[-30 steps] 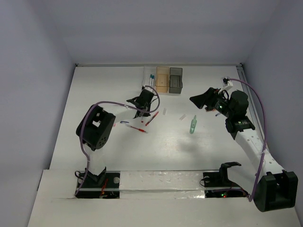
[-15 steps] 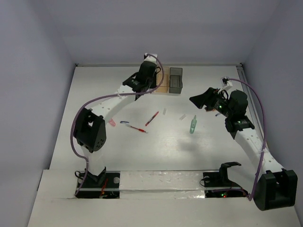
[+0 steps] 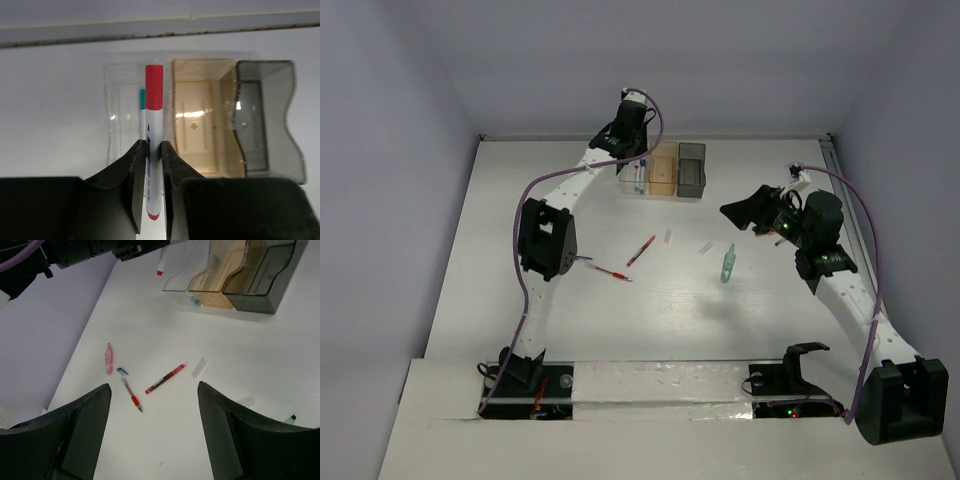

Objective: Sort the stationery into containers
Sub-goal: Place the pen in the storage box.

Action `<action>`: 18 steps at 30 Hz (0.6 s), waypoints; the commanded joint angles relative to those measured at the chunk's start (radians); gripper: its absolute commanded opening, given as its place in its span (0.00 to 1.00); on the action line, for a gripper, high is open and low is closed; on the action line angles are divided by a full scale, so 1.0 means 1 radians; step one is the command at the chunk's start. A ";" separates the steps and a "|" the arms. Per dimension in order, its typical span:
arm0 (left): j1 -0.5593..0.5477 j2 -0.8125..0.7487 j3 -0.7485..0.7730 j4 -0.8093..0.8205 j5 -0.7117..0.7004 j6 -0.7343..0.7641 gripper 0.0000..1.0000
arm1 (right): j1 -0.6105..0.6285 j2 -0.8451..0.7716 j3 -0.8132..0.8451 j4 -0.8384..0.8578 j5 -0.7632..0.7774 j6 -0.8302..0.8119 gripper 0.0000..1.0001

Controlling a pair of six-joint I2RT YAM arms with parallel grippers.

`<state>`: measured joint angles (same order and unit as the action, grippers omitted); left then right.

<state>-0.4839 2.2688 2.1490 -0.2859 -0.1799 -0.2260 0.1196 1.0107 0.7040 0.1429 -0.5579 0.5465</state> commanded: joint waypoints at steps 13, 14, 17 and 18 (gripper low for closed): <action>0.053 0.057 0.035 0.059 0.071 0.030 0.00 | 0.009 0.055 0.002 0.075 -0.007 0.001 0.76; 0.053 0.061 0.035 0.060 0.071 0.033 0.04 | 0.009 0.060 0.000 0.075 -0.007 0.000 0.76; 0.053 0.066 0.035 0.062 0.083 0.036 0.14 | 0.009 0.065 0.003 0.075 -0.007 0.001 0.77; 0.053 0.067 0.037 0.062 0.086 0.034 0.20 | 0.009 0.068 0.002 0.075 -0.007 0.000 0.77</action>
<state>-0.4366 2.3425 2.1490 -0.2623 -0.1127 -0.2043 0.1196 1.0752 0.7040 0.1505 -0.5579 0.5468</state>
